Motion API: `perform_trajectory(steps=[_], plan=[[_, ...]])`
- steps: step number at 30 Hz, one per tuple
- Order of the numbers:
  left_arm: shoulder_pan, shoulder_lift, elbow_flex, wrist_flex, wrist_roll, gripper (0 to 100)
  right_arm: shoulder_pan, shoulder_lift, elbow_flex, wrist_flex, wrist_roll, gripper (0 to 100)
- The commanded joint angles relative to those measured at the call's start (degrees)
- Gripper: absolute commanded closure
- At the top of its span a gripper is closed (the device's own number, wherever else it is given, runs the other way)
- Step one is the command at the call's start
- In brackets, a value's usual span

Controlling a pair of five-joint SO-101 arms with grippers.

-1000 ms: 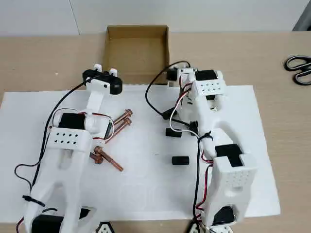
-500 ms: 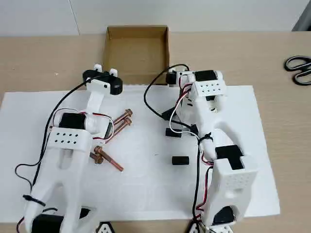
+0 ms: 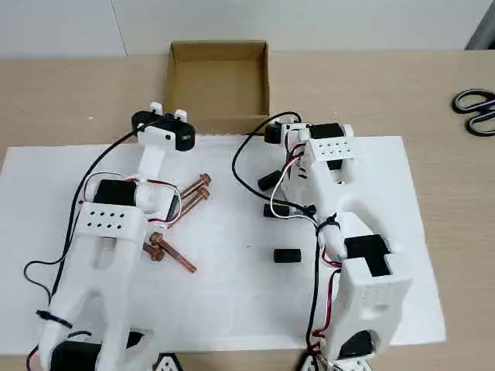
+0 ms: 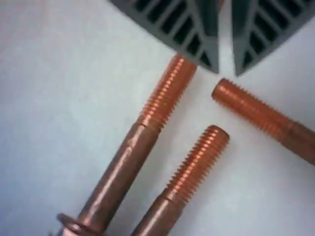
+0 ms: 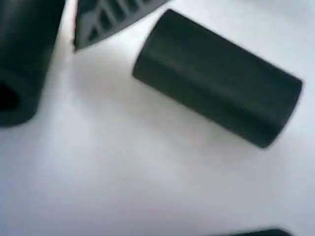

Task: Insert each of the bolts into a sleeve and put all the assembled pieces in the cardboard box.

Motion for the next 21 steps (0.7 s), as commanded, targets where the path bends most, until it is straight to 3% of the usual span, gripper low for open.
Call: perform_trajectory(steps=[1, 21], plan=[[-0.26, -0.18, -0.22, -0.53, 0.26, 99, -0.57, -2.15, -0.35, -2.24, 0.70, 82.7], [-0.26, -0.09, -0.04, -0.97, 0.26, 99, -0.92, -1.63, -1.58, -5.67, 3.52, 82.7]])
